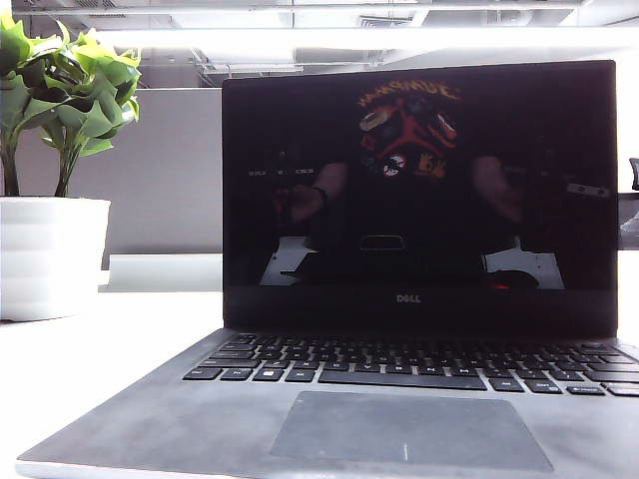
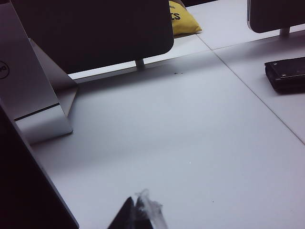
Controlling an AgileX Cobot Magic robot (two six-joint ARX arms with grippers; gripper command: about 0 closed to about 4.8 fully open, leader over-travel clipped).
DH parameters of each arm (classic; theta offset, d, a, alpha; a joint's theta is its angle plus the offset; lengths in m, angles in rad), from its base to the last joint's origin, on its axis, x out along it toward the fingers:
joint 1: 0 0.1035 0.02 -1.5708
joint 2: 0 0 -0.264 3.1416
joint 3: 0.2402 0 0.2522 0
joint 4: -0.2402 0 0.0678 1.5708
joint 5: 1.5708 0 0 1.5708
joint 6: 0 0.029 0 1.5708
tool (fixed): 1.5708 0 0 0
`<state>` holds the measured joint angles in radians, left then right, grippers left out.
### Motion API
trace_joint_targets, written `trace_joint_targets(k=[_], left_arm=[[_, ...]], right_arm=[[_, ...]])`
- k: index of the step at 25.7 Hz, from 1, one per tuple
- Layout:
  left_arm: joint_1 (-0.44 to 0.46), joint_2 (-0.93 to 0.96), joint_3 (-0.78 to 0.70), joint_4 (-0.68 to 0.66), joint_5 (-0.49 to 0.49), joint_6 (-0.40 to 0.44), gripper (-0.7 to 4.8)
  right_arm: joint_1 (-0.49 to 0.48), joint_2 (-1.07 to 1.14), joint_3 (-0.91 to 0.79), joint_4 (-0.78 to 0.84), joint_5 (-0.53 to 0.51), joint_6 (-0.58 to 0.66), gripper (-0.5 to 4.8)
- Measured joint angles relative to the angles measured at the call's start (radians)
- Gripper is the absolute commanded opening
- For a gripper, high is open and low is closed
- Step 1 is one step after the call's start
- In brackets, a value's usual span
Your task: Close the laptop lid.
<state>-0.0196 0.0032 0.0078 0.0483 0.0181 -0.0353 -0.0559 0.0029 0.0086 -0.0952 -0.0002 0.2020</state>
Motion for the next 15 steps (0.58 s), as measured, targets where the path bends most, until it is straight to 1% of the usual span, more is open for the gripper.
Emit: trace_joint_targets(k=[8, 10, 11, 12, 13, 14, 15], left_arm=[[0.000, 0.000, 0.000, 0.005, 0.000, -0.001, -0.05], [0.000, 0.000, 0.000, 0.053, 0.006, -0.004, -0.05], [0.000, 0.000, 0.000, 0.112, 0.014, -0.016, -0.05], [0.000, 0.000, 0.000, 0.137, 0.016, -0.032, -0.05], [0.000, 0.001, 0.003, 0.167, 0.018, -0.099, -0.05], [0.000, 0.006, 0.003, 0.171, 0.021, -0.132, -0.05], [0.000, 0.024, 0.008, 0.167, 0.042, -0.206, -0.05]], right_arm=[[0.000, 0.000, 0.000, 0.000, 0.000, 0.000, -0.03], [0.000, 0.000, 0.000, 0.016, -0.003, 0.024, -0.04], [0.000, 0.000, 0.001, 0.060, -0.023, 0.037, -0.04], [0.000, 0.000, 0.001, 0.090, -0.032, 0.040, -0.04], [0.000, 0.000, 0.001, 0.172, -0.049, 0.042, -0.04], [0.000, 0.000, 0.011, 0.191, -0.051, 0.042, -0.04], [0.000, 0.005, 0.040, 0.199, -0.052, 0.042, -0.04]])
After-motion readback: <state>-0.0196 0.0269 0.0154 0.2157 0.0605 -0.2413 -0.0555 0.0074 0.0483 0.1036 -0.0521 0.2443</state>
